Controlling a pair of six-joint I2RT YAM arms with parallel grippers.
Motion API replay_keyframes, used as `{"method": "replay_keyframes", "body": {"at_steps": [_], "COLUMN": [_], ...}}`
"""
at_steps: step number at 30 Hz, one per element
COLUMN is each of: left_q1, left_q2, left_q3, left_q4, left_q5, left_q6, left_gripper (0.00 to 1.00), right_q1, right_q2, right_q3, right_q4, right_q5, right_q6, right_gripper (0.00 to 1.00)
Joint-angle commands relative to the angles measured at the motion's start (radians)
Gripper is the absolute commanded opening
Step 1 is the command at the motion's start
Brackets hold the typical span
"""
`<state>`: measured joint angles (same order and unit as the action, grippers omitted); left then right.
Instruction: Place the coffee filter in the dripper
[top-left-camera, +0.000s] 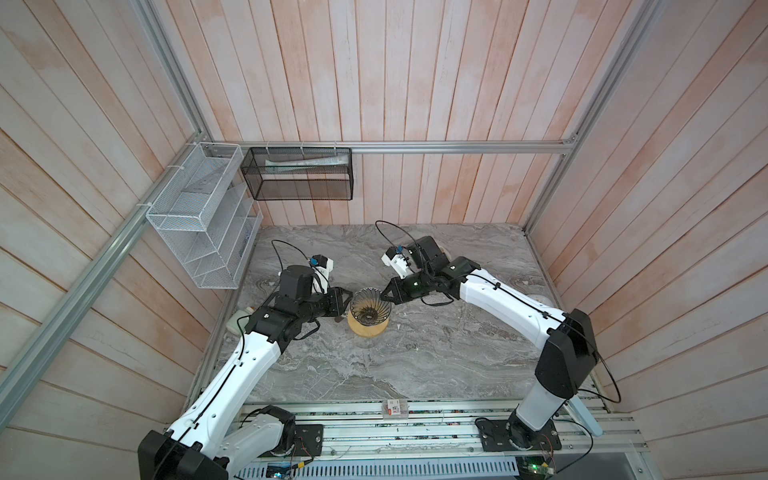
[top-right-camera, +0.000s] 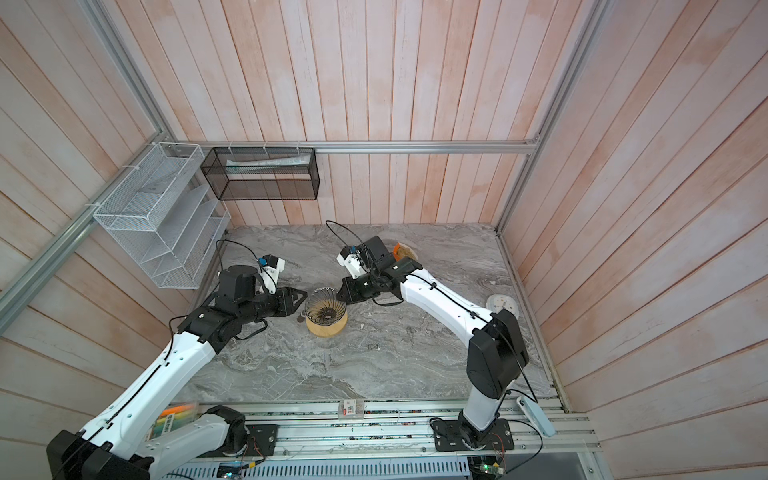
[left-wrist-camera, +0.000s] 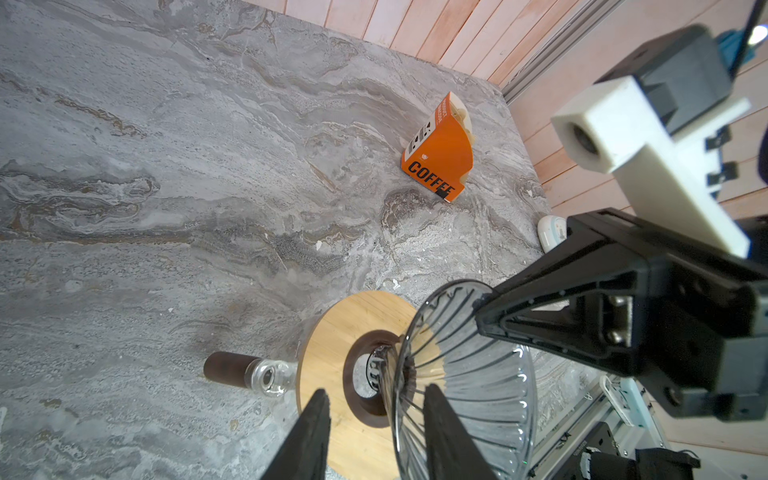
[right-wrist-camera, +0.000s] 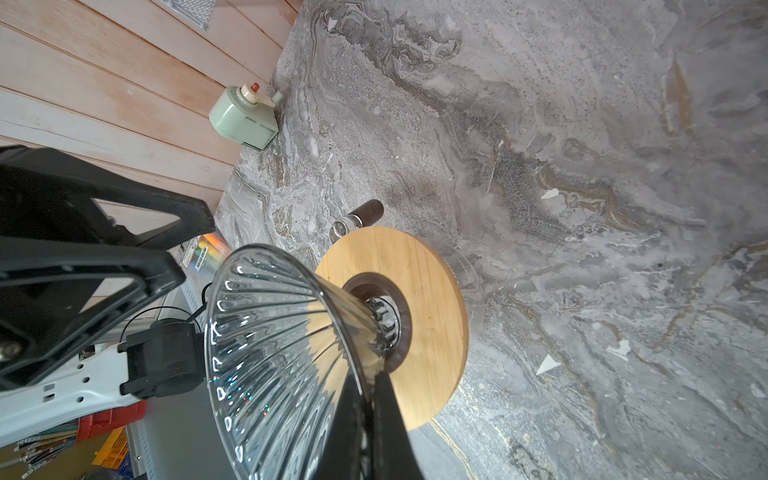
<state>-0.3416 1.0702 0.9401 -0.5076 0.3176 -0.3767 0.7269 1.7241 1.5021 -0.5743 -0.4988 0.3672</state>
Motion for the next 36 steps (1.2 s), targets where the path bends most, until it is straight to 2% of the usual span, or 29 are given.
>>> {"method": "replay_keyframes", "body": {"at_steps": [1,31,36], "left_q1": [-0.004,-0.005,-0.005], "left_q2": [-0.012,0.059,0.068], "left_q3": [-0.027,-0.056,-0.065], "left_q4": [0.014,0.074,0.074], "left_q5": [0.003,0.036,0.035], "left_q6": [0.017,0.028,0.033], "left_gripper": [0.40,0.24,0.16], "right_q1": [0.007,0.007,0.006], "right_q2": [0.020,0.092,0.093], "right_q3": [-0.008,0.039,0.043], "right_q4": [0.031,-0.008,-0.011], "right_q5": [-0.021,-0.031,-0.029], "right_q6": [0.009,-0.011,-0.010], "right_gripper": [0.00,0.00,0.00]}}
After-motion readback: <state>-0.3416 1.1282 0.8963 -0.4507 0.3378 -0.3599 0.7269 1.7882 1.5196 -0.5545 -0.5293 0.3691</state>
